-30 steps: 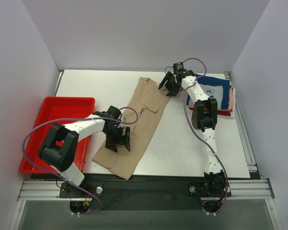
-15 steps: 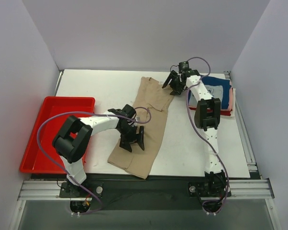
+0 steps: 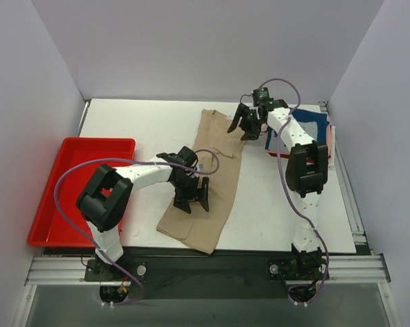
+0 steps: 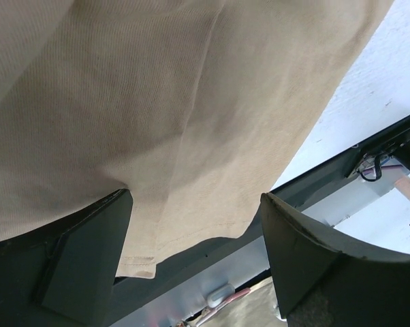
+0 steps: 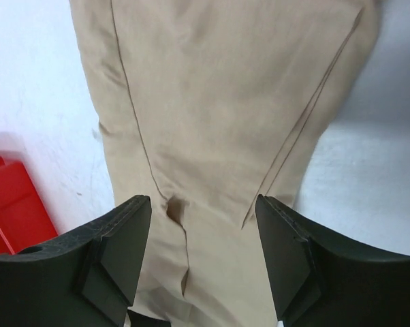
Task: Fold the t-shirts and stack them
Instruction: Rotate the tshirt 90 degrees
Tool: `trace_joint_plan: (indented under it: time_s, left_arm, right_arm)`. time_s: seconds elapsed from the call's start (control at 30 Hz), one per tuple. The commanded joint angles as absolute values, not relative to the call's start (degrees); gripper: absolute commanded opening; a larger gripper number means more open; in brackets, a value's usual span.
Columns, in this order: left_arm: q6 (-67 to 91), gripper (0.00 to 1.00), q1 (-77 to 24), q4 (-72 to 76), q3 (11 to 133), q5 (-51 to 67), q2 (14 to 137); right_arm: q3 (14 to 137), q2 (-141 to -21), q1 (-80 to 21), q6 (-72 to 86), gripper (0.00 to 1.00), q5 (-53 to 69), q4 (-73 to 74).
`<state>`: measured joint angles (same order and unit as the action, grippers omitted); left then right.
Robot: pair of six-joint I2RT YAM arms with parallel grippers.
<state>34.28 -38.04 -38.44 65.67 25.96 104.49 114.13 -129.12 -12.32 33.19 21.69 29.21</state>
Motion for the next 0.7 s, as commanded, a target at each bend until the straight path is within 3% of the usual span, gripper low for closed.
trace_joint_plan:
  time_s: [0.0, 0.37, 0.67]
  left_arm:
    - [33.31, 0.87, -38.06, -39.29, 68.64, 25.05, 102.39]
    - [30.41, 0.87, -37.97, -42.97, 73.82, 24.35, 105.29]
    - [28.57, 0.87, -37.71, -45.53, 77.61, 23.47, 108.81]
  right_arm:
    - [108.38, -127.17, -14.06, 31.99, 0.63, 19.52, 30.94]
    - [107.14, -133.06, -14.76, 32.26, 0.62, 13.98, 31.46]
    - [119.69, -142.64, -14.85, 35.42, 0.61, 8.0, 38.75]
